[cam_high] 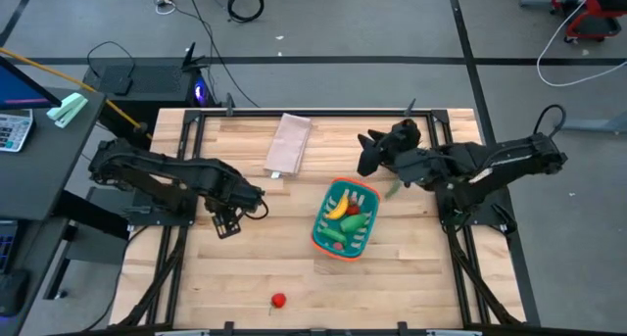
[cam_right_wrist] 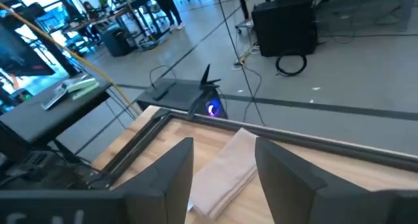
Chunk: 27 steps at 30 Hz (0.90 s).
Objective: Pick and placing Produce into tupperware
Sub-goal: Put the yellow pineapple into the blue basket
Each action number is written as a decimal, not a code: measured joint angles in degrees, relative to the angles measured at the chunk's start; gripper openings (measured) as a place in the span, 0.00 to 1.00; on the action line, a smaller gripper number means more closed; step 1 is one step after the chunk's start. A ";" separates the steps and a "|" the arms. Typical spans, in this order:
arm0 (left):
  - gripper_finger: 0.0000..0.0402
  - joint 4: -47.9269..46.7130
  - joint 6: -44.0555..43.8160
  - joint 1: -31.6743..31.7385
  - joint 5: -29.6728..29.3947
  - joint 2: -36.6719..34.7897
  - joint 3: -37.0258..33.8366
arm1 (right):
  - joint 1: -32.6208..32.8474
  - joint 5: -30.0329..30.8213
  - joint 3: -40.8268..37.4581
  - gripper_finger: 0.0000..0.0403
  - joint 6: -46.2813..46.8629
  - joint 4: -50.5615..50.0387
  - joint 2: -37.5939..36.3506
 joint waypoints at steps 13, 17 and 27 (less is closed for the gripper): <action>0.44 0.02 5.60 -0.72 -0.87 0.00 -0.66 | 0.08 -11.42 0.00 0.43 -16.19 -0.33 -0.37; 0.45 0.03 6.04 -0.72 -1.00 0.02 -0.66 | 1.39 -27.67 0.00 0.43 -32.34 -0.69 0.28; 0.46 0.02 0.50 -0.73 -1.13 0.02 -0.66 | 1.38 -30.04 0.00 0.43 -34.39 -0.66 0.47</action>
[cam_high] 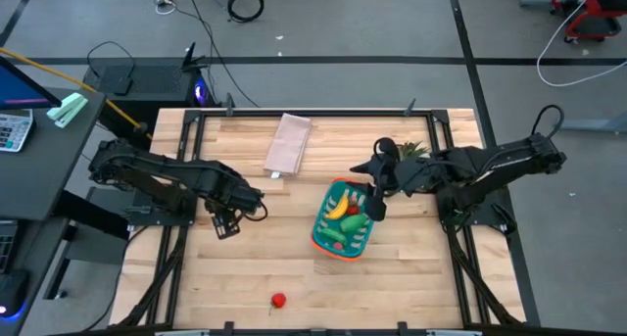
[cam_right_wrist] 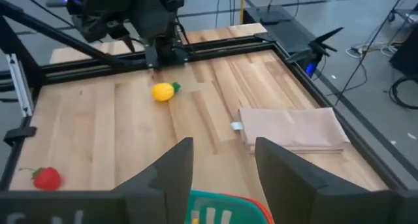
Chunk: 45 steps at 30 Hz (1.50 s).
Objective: Pick and placing Produce into tupperware
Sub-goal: Put the yellow pineapple into the blue basket
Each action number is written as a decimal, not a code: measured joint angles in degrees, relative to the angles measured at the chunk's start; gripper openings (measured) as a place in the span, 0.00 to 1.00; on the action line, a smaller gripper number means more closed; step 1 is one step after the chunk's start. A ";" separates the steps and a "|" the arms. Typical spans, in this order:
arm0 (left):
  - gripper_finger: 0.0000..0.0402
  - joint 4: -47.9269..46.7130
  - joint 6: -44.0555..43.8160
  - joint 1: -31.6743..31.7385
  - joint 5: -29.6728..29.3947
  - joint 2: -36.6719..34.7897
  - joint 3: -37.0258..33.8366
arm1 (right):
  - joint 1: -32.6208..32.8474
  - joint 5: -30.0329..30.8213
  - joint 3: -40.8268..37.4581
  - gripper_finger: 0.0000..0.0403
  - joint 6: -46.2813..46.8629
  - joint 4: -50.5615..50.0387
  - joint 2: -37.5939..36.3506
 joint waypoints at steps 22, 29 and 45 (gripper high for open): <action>0.53 1.31 19.29 -7.22 -3.61 0.02 -0.62 | -0.06 0.07 0.00 0.43 1.17 0.00 -0.05; 0.57 3.51 26.13 -11.38 -5.03 -2.80 -9.28 | -0.06 0.07 0.00 0.43 1.19 0.00 -0.05; 0.60 23.45 39.83 -15.69 -14.87 -6.37 -28.84 | -0.06 0.09 0.00 0.43 1.19 0.03 -0.05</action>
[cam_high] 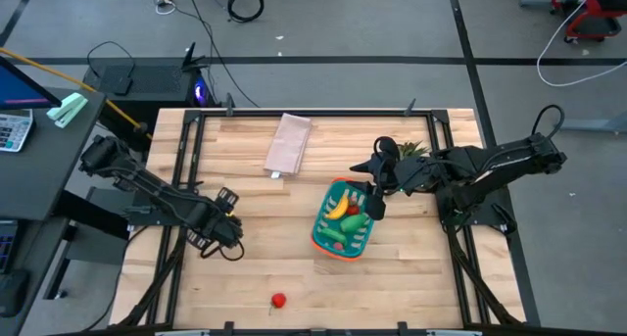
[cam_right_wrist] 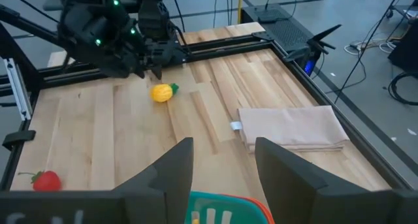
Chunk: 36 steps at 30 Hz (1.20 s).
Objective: Pick and placing Produce into tupperware
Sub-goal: Put the yellow pineapple into the blue basket
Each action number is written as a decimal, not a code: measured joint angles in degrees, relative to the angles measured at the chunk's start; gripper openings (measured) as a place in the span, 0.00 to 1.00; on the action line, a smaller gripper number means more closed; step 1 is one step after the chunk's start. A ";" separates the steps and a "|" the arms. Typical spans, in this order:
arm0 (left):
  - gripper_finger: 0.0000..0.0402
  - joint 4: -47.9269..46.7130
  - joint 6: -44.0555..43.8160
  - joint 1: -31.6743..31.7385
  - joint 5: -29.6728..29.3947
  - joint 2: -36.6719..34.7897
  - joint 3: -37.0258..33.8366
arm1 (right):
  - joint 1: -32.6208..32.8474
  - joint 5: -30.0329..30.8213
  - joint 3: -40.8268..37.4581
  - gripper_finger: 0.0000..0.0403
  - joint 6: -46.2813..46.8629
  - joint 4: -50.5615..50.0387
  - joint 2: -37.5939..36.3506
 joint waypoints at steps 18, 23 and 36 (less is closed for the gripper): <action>0.65 8.00 7.87 0.79 0.00 -0.03 -2.28 | 0.02 0.00 0.00 0.43 0.00 -0.01 0.00; 0.67 8.75 7.63 0.79 0.00 -0.03 -3.83 | 0.00 0.00 0.00 0.43 0.00 -0.01 0.00; 0.67 9.38 8.05 0.66 -0.02 -0.03 -6.79 | 0.00 0.00 0.00 0.43 0.00 -0.02 0.00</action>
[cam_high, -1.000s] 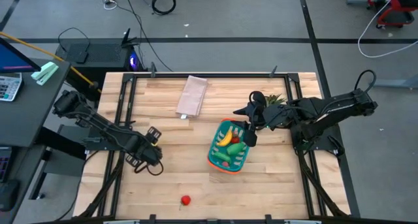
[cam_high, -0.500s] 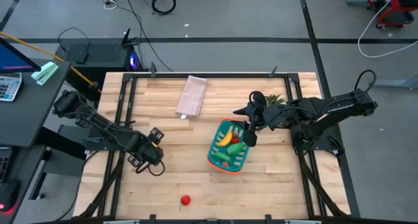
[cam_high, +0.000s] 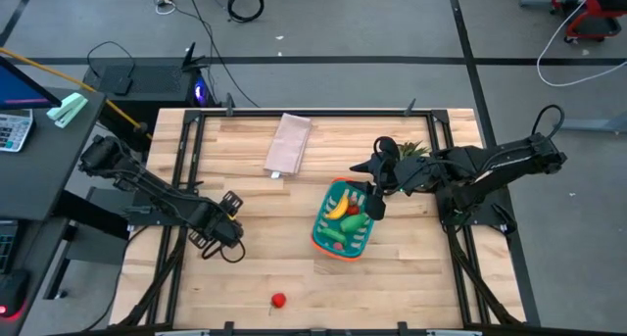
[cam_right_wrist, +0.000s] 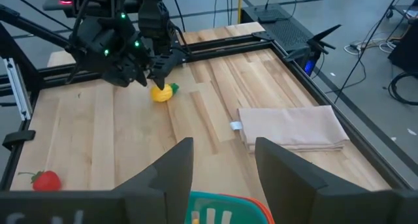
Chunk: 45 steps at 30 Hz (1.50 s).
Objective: Pick and placing Produce into tupperware
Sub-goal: Put the yellow pineapple into the blue basket
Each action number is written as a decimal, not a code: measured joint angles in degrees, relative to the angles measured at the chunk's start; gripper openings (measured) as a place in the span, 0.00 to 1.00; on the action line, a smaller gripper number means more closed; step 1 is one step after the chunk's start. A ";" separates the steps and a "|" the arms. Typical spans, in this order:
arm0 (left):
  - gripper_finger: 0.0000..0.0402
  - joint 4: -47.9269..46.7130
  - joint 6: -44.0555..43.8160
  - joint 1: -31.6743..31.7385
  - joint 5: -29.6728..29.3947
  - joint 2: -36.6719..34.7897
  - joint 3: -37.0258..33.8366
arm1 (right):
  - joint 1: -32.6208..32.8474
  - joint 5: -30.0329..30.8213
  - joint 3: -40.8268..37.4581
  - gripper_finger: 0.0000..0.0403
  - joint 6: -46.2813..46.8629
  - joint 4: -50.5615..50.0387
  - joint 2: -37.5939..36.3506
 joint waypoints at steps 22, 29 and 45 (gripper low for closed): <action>0.67 0.99 2.61 -0.02 -5.11 0.52 -0.28 | 0.01 0.00 0.00 0.43 0.00 0.01 0.00; 0.67 2.71 2.23 -0.02 -5.59 0.50 -2.88 | 0.00 -0.02 0.00 0.43 0.00 0.00 0.00; 0.67 6.57 4.32 0.07 -5.70 0.13 -5.61 | 0.01 -0.01 0.00 0.43 0.00 0.01 0.00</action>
